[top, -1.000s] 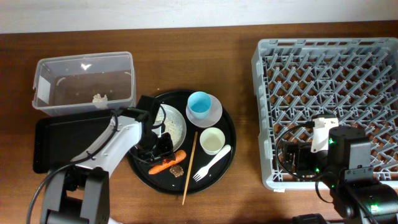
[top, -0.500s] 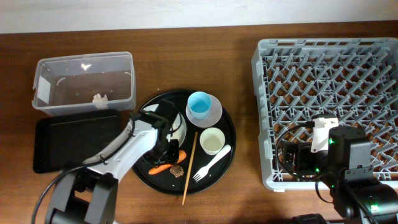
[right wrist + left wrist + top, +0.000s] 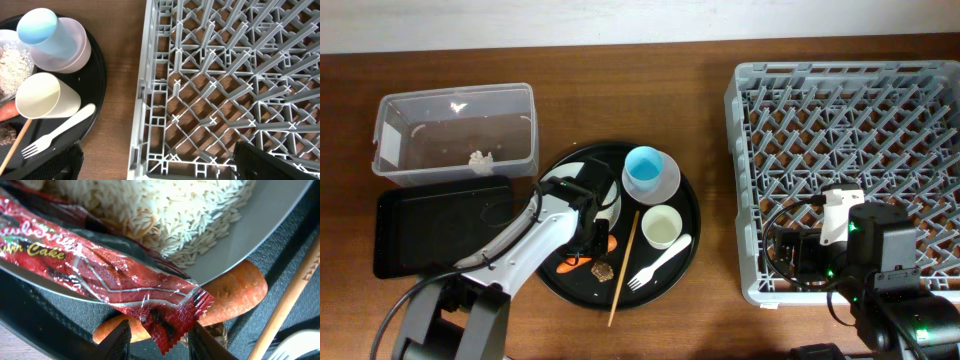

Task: Sort waste into correct bins and load items into the dishwasher rack
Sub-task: 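Lower the left gripper and grasp the red snack wrapper, then carry the wrapper left and drop it into the clear bin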

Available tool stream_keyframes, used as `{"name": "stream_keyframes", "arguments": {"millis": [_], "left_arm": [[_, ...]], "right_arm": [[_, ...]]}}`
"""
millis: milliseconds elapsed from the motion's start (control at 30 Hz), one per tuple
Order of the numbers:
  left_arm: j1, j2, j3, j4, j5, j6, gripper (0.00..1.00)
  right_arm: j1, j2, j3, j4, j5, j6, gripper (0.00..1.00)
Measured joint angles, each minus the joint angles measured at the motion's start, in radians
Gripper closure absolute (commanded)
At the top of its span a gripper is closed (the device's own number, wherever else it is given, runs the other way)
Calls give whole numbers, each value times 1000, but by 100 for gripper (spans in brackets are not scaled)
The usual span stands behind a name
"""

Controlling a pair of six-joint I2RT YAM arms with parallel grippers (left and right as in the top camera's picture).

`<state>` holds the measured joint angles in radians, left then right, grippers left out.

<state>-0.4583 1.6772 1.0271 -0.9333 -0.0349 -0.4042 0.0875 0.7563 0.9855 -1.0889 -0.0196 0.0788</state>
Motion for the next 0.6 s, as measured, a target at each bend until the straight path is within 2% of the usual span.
{"name": "stream_keyframes", "arguments": {"millis": [233, 600], "left_arm": [[0, 0, 3, 39, -70, 1, 68], [0, 0, 70, 45, -98, 19, 66]], "right_arm": [[0, 0, 0, 0, 0, 0, 1], [0, 0, 0, -1, 0, 0, 2]]}}
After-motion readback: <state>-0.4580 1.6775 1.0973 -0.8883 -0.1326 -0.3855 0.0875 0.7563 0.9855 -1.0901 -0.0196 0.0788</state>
